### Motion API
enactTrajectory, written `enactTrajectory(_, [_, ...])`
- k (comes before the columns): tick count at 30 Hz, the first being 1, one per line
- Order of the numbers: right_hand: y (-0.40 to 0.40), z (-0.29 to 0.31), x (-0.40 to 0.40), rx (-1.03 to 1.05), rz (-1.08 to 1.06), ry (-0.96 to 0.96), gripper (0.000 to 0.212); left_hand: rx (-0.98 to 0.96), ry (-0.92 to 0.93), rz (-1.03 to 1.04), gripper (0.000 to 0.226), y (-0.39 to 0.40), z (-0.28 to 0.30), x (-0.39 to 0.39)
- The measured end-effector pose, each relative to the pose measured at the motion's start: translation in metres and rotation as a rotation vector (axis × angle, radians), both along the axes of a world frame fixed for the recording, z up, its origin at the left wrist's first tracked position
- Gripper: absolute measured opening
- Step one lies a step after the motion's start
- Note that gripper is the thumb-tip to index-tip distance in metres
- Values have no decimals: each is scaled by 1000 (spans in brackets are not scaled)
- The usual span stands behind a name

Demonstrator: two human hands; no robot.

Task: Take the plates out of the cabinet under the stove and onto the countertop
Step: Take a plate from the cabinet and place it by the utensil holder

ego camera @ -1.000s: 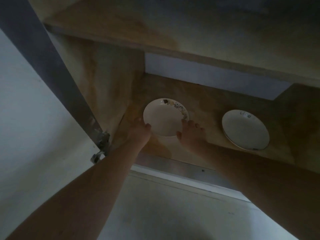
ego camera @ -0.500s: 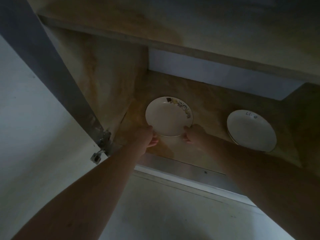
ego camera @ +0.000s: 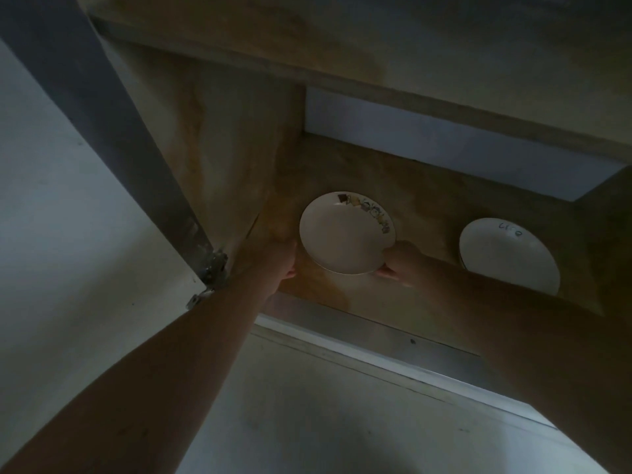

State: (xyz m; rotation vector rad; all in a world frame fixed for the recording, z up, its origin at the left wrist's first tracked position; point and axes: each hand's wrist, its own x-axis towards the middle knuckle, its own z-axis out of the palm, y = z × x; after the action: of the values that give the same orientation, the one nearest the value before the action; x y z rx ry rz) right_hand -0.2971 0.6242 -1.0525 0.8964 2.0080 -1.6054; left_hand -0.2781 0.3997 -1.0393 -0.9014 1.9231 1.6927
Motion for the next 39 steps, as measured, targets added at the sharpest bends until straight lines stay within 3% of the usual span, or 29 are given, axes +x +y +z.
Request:
enactTrajectory(3, [11, 4, 7, 28, 43, 25, 28, 21, 10, -9, 40, 0, 1, -3])
enactTrajectory(9, [19, 7, 20, 60, 224, 48, 43, 39, 17, -98, 34, -2, -1, -1])
enactTrajectory(19, [15, 25, 32, 129, 278, 51, 37, 80, 84, -249, 34, -20, -11, 7])
enactTrajectory(26, [14, 44, 63, 199, 301, 42, 36, 124, 11, -120, 36, -13, 1, 42])
enactTrajectory(30, [14, 79, 99, 282, 372, 24, 34, -71, 29, -117, 33, -4, 32, 87])
enactTrajectory(33, [12, 118, 138, 311, 359, -7, 31, -318, 150, -243, 21, -10, 78, 129])
enactTrajectory(35, [10, 149, 168, 364, 411, -24, 31, -464, 180, -387, 26, -18, 115, 160])
enactTrajectory(39, [3, 237, 227, 447, 552, -52, 26, -459, 115, -472, 29, -32, 212, 223])
